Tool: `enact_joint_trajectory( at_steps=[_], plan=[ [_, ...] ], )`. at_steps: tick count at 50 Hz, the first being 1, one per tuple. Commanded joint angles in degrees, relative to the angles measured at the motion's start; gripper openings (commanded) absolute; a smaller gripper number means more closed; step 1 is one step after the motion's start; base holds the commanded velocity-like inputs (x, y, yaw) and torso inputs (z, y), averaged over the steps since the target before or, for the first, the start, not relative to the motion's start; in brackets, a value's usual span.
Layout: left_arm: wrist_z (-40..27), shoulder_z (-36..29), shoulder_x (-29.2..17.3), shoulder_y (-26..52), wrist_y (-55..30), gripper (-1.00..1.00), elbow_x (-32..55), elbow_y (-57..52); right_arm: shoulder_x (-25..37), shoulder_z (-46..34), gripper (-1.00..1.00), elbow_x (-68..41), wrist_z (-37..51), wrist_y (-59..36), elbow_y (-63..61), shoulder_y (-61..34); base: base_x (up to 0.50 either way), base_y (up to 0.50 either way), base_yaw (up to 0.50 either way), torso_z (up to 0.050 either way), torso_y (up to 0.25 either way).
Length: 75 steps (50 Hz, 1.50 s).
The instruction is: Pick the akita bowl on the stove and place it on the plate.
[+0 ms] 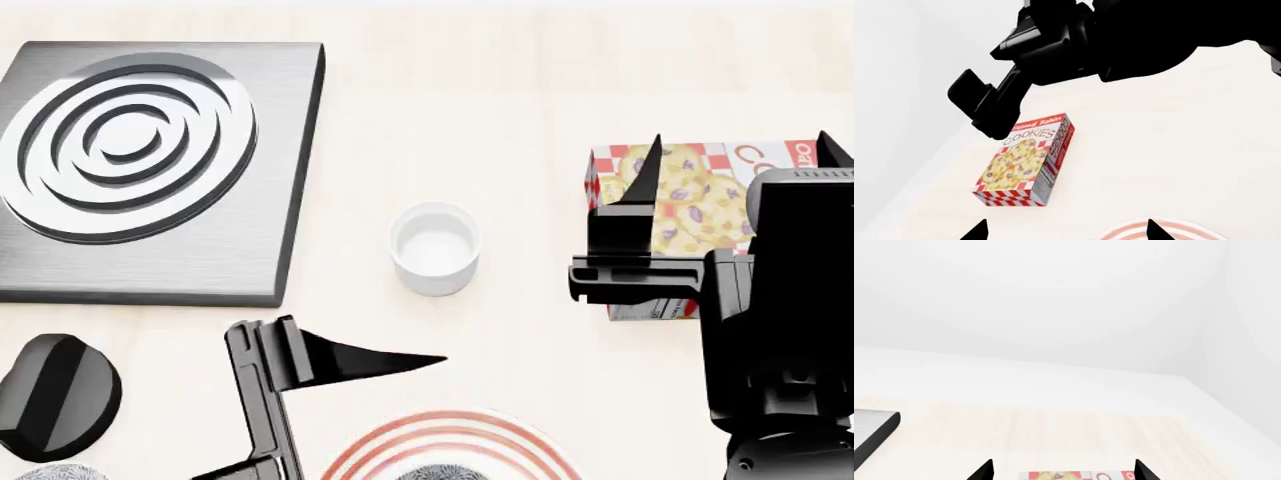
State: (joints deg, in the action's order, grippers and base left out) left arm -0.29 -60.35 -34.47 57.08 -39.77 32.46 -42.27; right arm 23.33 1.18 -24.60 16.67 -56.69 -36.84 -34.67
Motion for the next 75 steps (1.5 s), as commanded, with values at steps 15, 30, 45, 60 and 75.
enact_joint_trajectory(
  at_steps=[15, 30, 45, 60, 75],
  plan=[
    [-3.4, 11.6, -0.8, -1.1, 3.9, 1.0, 9.1, 4.9, 0.2, -0.1, 1.0, -0.4, 0.4, 0.2, 0.1, 0.0, 0.0, 0.0, 0.0, 0.0, 0.0],
    [-5.1, 15.8, -0.9, -2.0, 5.9, 1.0, 12.0, 8.3, 0.4, -0.2, 1.0, -0.7, 0.6, 0.3, 0.1, 0.0, 0.0, 0.0, 0.0, 0.0, 0.0],
    [-7.2, 20.2, -1.0, -3.4, 8.0, 1.0, 15.6, 10.6, 0.5, -0.3, 1.0, -0.9, 0.8, 0.4, 0.2, 0.0, 0.0, 0.0, 0.0, 0.0, 0.0],
    [-8.9, 23.8, -1.3, -5.5, 9.8, 1.0, 19.7, 12.1, 0.7, -0.4, 1.0, -1.1, 1.0, 0.4, 0.2, 0.0, 0.0, 0.0, 0.0, 0.0, 0.0],
    [-10.2, 26.2, -1.5, -6.8, 11.3, 1.0, 22.0, 13.3, 0.8, -0.4, 1.0, -1.4, 1.2, 0.6, 0.2, 0.0, 0.0, 0.0, 0.0, 0.0, 0.0]
  ],
)
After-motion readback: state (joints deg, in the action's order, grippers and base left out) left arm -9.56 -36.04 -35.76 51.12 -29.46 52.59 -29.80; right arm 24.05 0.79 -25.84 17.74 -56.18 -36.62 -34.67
